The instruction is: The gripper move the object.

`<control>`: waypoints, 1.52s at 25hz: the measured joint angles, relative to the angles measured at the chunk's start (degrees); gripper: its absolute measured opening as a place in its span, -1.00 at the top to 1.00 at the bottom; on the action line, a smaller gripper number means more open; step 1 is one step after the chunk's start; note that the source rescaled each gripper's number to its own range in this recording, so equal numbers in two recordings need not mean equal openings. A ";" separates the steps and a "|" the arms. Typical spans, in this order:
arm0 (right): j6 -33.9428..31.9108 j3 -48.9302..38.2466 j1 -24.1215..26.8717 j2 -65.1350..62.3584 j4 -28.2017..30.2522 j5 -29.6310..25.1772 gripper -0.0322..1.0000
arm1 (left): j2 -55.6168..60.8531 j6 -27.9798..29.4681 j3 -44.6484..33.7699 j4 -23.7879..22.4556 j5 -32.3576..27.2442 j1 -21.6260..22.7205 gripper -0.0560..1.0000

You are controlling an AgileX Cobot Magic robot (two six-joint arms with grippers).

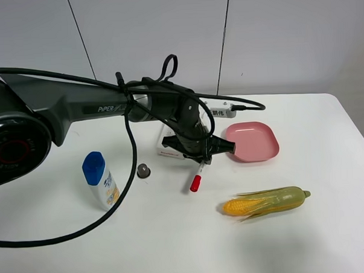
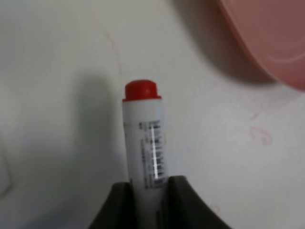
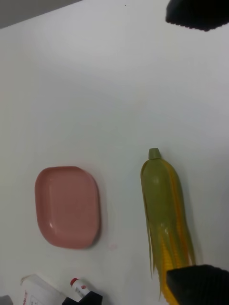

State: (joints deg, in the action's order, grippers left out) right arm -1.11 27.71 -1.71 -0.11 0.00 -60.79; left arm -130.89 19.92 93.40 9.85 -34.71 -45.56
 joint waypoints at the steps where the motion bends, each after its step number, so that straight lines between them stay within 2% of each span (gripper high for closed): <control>1: 0.00 0.00 0.00 0.00 0.00 0.00 -1.00 | -0.28 -0.05 0.00 0.06 0.23 0.00 0.88; 16: 0.00 0.00 0.00 0.00 0.00 0.00 -1.00 | -2.31 -2.76 0.05 0.18 1.11 0.00 0.83; 17: 0.00 0.00 0.00 0.00 0.00 0.00 -1.00 | -2.31 -2.81 0.05 0.58 1.11 0.00 0.74; 18: 0.00 0.00 0.00 0.00 0.00 0.00 -1.00 | -2.36 -2.96 0.05 0.80 1.23 0.00 0.57; 19: 0.00 0.00 0.00 0.00 0.00 0.00 -1.00 | -2.36 -3.11 0.05 1.03 1.65 0.00 0.36; 22: 0.00 0.00 0.00 0.00 0.00 0.00 -1.00 | -2.36 -3.53 0.05 1.49 3.81 0.00 -0.59; 23: 0.00 0.00 0.00 0.00 0.00 0.00 -1.00 | -2.30 -3.53 0.12 1.76 4.11 0.00 -0.77; 24: 0.00 0.00 0.00 0.00 0.00 0.00 -1.00 | -2.30 -3.53 0.17 1.96 4.28 -0.07 -0.86; 27: 0.00 0.00 0.00 0.00 0.00 0.00 -1.00 | -2.30 -3.53 0.17 2.01 4.47 -0.07 -0.96; 33: 0.00 0.00 0.00 0.00 0.00 0.00 -1.00 | -1.10 -4.00 0.32 2.20 2.71 -0.12 -0.98; 38: 0.00 0.00 0.00 0.00 0.00 0.00 -1.00 | 7.50 -8.96 0.32 -2.15 -0.63 -1.70 -0.98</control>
State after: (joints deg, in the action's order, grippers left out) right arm -1.11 27.71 -1.71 -0.11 0.00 -60.79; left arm -123.39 10.96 93.73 7.70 -35.34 -47.27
